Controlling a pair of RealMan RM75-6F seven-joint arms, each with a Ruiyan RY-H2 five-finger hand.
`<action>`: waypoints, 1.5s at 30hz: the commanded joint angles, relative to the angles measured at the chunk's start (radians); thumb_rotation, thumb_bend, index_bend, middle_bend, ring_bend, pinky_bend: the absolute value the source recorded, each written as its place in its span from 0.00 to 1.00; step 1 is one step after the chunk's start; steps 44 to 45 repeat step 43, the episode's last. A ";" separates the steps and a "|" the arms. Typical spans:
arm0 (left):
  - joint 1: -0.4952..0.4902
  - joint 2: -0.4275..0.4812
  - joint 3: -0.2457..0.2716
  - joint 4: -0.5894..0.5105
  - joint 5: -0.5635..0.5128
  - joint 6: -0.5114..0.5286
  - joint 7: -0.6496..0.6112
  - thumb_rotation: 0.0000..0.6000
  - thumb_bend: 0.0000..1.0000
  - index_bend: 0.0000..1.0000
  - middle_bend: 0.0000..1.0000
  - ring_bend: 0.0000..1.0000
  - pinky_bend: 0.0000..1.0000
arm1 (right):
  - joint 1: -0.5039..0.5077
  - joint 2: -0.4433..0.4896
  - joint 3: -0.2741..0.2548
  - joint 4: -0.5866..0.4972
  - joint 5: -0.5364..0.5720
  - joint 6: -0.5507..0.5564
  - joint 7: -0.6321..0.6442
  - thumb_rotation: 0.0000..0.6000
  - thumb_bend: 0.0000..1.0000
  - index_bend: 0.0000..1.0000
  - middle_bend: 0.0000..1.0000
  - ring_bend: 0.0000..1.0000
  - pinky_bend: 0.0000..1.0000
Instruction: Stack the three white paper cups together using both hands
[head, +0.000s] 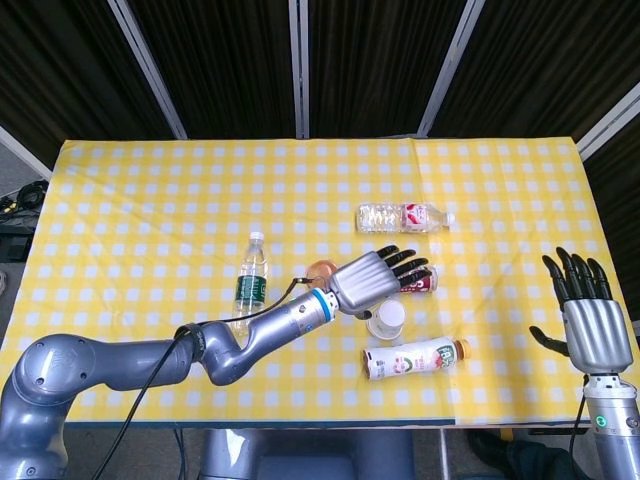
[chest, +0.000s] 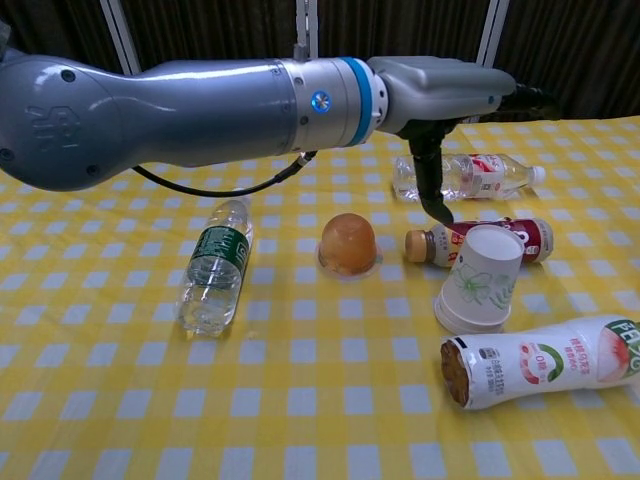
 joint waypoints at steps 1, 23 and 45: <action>0.052 0.047 0.021 -0.027 -0.041 0.046 0.023 1.00 0.00 0.00 0.00 0.00 0.04 | 0.000 0.000 -0.001 0.000 -0.002 -0.002 0.000 1.00 0.00 0.00 0.00 0.00 0.00; 0.636 0.491 0.281 -0.346 -0.021 0.662 0.028 1.00 0.00 0.00 0.00 0.00 0.00 | 0.004 -0.011 -0.013 -0.020 -0.030 -0.005 -0.037 1.00 0.00 0.00 0.00 0.00 0.00; 0.978 0.556 0.426 -0.417 0.129 0.923 -0.021 1.00 0.00 0.00 0.00 0.00 0.00 | 0.004 0.009 -0.037 -0.025 -0.096 0.002 -0.034 1.00 0.00 0.00 0.00 0.00 0.00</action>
